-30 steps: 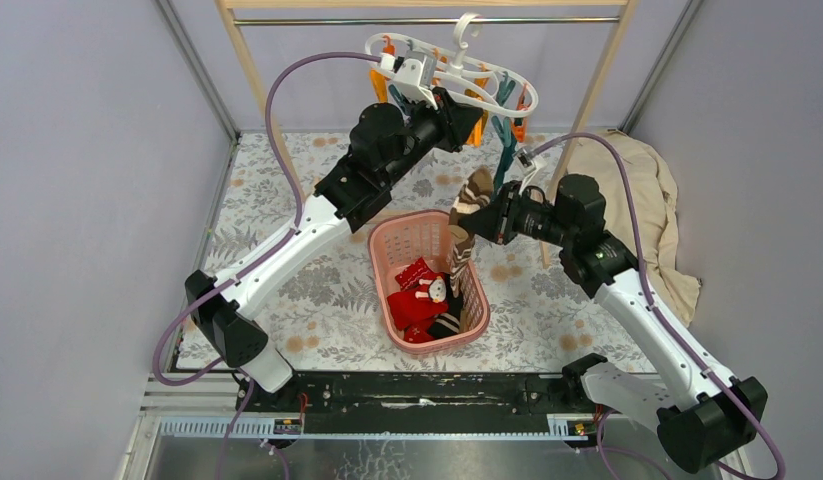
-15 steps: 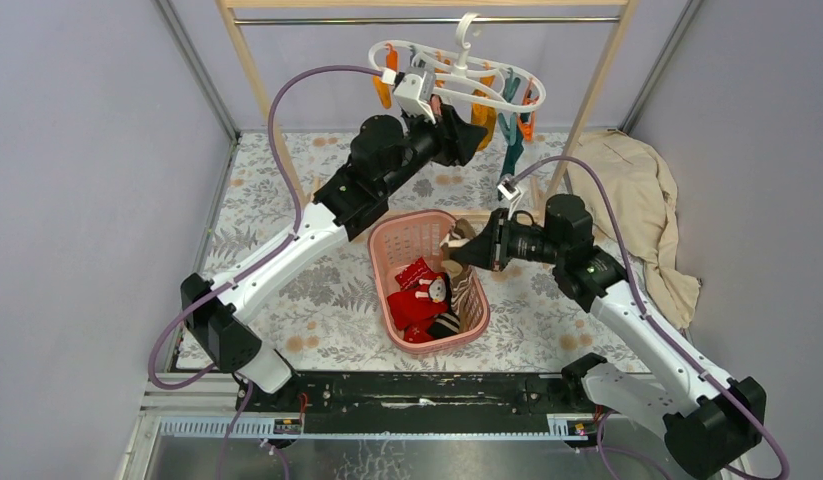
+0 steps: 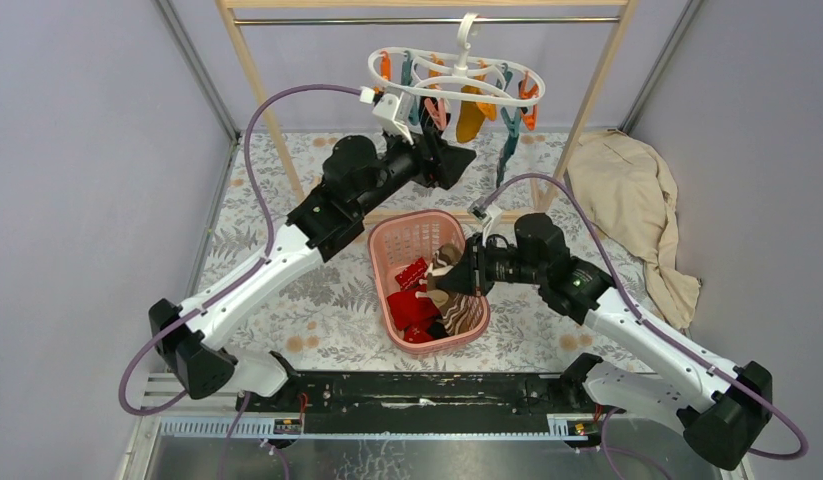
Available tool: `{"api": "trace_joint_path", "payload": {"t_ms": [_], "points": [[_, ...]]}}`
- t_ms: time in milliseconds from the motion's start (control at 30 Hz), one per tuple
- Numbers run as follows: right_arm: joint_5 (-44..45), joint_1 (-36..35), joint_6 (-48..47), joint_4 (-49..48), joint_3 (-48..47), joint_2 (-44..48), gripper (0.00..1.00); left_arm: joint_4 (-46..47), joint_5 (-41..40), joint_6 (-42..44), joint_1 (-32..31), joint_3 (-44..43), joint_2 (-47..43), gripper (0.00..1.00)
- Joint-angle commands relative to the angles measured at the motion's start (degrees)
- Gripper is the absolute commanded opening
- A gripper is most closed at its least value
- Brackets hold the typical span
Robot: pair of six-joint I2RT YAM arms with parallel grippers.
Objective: Remove the socks clipped to the hanger
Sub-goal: Place the sock in the bin.
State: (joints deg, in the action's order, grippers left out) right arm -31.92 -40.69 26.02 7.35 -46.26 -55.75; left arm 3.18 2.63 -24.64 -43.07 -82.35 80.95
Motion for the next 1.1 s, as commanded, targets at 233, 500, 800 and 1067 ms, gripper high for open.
{"api": "trace_joint_path", "payload": {"t_ms": [233, 500, 800, 1067], "points": [[12.84, -6.87, -3.6, 11.1, -5.05, -4.69, 0.08, -0.34, 2.73, -1.87, -0.96, 7.85, -10.7, 0.81], [24.18, -11.5, -5.38, 18.68, -9.3, -8.65, 0.14, -5.95, 0.62, -2.53, -1.25, 14.42, -21.35, 0.84], [30.91, -14.08, -5.94, 22.25, -14.93, -9.35, 0.48, -15.51, -2.43, -5.49, -1.33, 19.98, -31.16, 0.99], [35.03, -14.33, -4.42, 22.82, -15.13, -4.49, 0.66, -19.22, -3.91, -8.3, -1.35, 24.13, -37.16, 0.99]]}}
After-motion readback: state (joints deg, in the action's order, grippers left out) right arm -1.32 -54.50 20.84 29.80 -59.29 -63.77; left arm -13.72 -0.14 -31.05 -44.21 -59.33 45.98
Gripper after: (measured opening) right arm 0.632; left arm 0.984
